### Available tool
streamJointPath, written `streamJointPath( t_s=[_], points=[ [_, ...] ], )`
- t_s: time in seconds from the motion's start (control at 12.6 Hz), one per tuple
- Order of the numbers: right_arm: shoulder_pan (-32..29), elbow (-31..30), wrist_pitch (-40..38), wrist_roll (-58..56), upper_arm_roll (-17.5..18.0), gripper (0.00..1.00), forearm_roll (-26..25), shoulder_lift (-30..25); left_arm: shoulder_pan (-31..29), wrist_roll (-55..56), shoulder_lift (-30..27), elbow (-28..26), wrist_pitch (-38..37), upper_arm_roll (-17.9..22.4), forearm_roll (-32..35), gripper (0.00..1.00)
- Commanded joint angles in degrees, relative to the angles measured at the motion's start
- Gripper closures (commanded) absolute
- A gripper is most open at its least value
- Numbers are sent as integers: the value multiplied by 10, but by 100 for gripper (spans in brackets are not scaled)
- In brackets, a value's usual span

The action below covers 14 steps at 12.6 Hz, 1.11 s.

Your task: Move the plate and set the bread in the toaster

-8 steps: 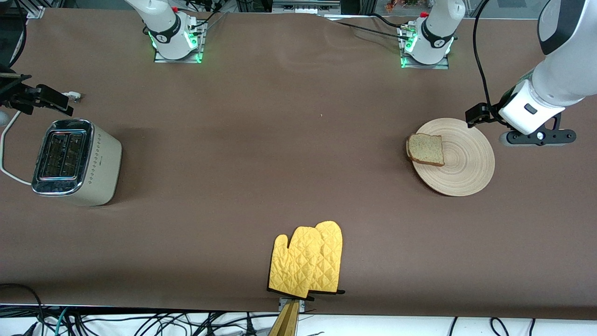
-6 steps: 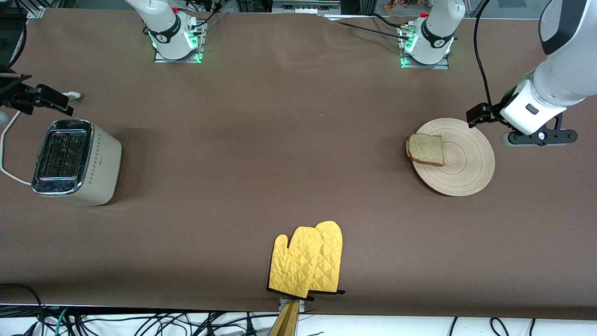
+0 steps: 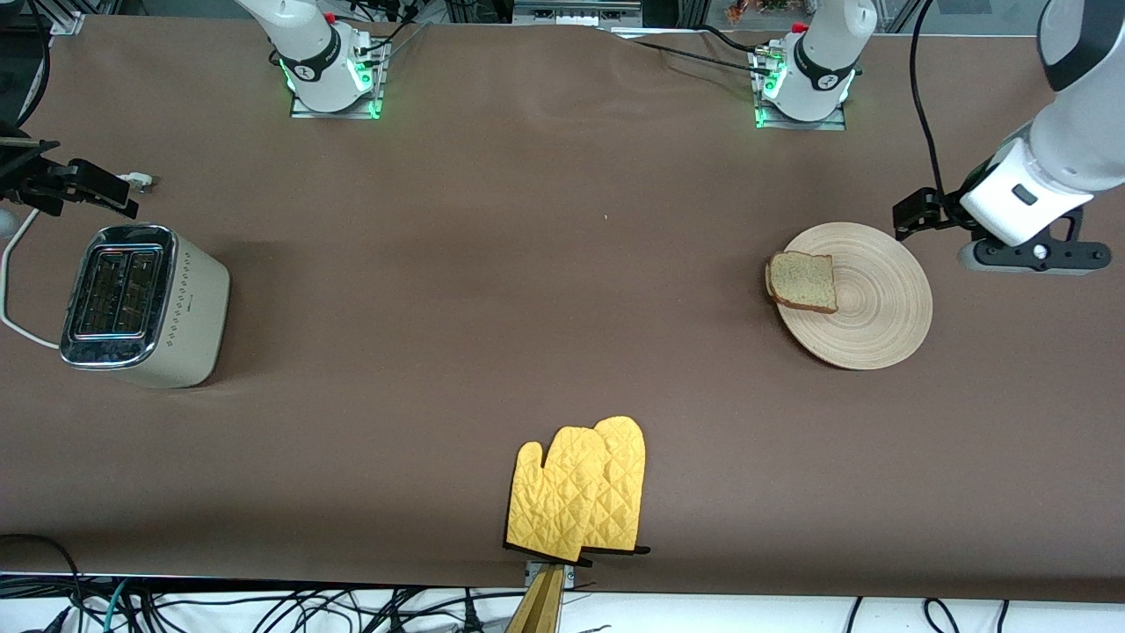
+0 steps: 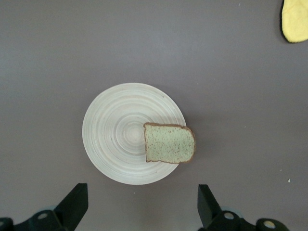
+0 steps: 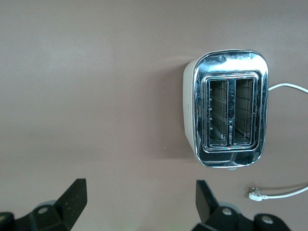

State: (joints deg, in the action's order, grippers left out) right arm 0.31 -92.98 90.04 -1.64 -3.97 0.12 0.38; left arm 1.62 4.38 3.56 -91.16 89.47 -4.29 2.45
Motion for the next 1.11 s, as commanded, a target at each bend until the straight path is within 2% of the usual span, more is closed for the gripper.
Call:
streamJointPath(
  t_s=[0.0, 0.87, 1.03],
  points=[
    [0, 8, -4, 0, 2, 0, -6, 1, -2, 23, 6, 27, -13, 0, 11, 0],
    [0, 8, -7, 0, 2, 0, -4, 1, -13, 27, 5, 30, -11, 0, 8, 0],
    [0, 8, -7, 0, 2, 0, -4, 1, -36, 28, 5, 28, -11, 0, -29, 0]
  ],
)
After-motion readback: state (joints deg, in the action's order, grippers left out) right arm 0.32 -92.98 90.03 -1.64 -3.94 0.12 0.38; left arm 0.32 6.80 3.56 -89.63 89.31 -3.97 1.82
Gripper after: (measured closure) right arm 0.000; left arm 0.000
